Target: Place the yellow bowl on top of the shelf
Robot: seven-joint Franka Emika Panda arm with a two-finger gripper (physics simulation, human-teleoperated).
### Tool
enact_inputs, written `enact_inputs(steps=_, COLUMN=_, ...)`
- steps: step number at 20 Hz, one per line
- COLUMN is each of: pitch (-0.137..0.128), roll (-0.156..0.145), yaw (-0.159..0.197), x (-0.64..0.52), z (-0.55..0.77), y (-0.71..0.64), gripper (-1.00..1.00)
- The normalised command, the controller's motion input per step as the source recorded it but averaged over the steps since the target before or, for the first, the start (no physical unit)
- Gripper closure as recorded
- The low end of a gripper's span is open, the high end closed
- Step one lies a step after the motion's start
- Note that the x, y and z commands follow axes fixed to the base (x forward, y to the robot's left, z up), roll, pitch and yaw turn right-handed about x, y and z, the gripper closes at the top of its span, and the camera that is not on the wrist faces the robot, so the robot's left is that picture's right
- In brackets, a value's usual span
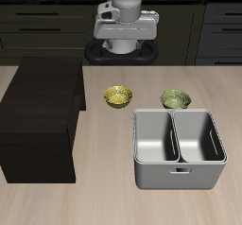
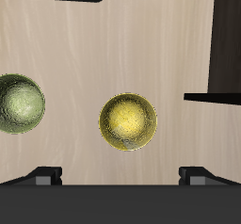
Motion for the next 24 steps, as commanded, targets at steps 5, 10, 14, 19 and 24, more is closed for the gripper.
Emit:
enact_inputs(steps=5, pitch=0.009, roll=-0.02, yaw=0.004, x=0.14, z=-0.23, y=-0.01, gripper=-1.0)
enact_inputs(steps=10, pitch=0.077, roll=-0.003, yaw=-0.025, x=0.12, z=-0.52, y=0.05, gripper=-1.0)
enact_inputs(steps=14, pitch=0.058, roll=0.008, yaw=-0.038, x=0.04, z=-0.56, y=0.07, gripper=-1.0)
enact_inputs(steps=19, pitch=0.036, roll=0.005, yaw=-0.021, x=0.0, z=-0.45, y=0.07, gripper=-1.0)
enact_inputs(steps=24, pitch=0.047, roll=-0.012, yaw=-0.027, x=0.02, z=-0.61, y=0.05, gripper=-1.0)
